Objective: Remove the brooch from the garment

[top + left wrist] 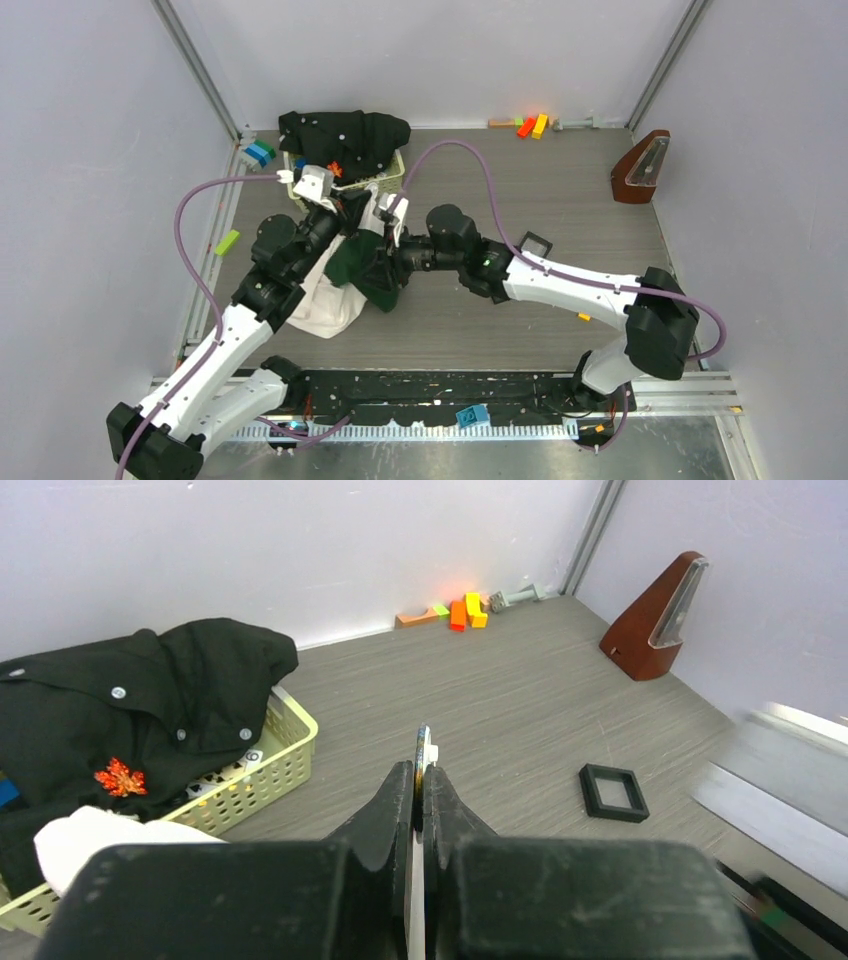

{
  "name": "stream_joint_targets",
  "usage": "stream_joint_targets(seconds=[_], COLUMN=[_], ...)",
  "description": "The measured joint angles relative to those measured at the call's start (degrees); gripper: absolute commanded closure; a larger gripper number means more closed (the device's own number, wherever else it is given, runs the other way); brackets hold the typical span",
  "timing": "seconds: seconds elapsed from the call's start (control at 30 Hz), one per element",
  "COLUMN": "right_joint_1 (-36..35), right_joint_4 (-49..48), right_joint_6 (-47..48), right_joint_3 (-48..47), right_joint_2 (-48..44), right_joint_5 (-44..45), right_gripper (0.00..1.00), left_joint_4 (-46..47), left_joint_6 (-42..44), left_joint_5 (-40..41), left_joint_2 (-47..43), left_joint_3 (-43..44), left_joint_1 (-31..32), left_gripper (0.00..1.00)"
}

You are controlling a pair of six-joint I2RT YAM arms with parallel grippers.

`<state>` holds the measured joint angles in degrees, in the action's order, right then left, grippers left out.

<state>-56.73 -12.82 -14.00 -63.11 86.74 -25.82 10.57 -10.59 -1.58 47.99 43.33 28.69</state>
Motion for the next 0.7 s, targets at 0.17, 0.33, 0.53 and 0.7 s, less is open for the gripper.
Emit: stream_joint_targets(seconds=[0.17, 0.33, 0.53, 0.7], right_joint_1=[-2.03, 7.78, 12.68, 12.46], right_joint_4=[-4.35, -17.38, -27.3, -35.74], right_joint_6=[-1.79, -14.08, -29.16, -39.85], right_joint_3=[5.68, 16.09, 19.76, 19.74], right_joint_2=[-5.01, -11.32, -13.44, -12.22], right_joint_5=[2.47, 3.52, 10.99, 14.73], right_gripper=[0.27, 0.28, 0.42, 0.48], left_joint_4=[3.89, 10.69, 19.08, 24.7], left_joint_6=[-3.87, -9.7, -18.64, -25.18], left_joint_5=[0.35, 0.5, 0.46, 0.11], left_joint_2=[-0.11, -1.42, -1.6, -1.11], left_joint_3=[-2.49, -8.09, -12.07, -12.76], left_joint_1=[0.07, 0.07, 0.07, 0.07], left_gripper=[1.0, 1.0, 1.0, 1.0])
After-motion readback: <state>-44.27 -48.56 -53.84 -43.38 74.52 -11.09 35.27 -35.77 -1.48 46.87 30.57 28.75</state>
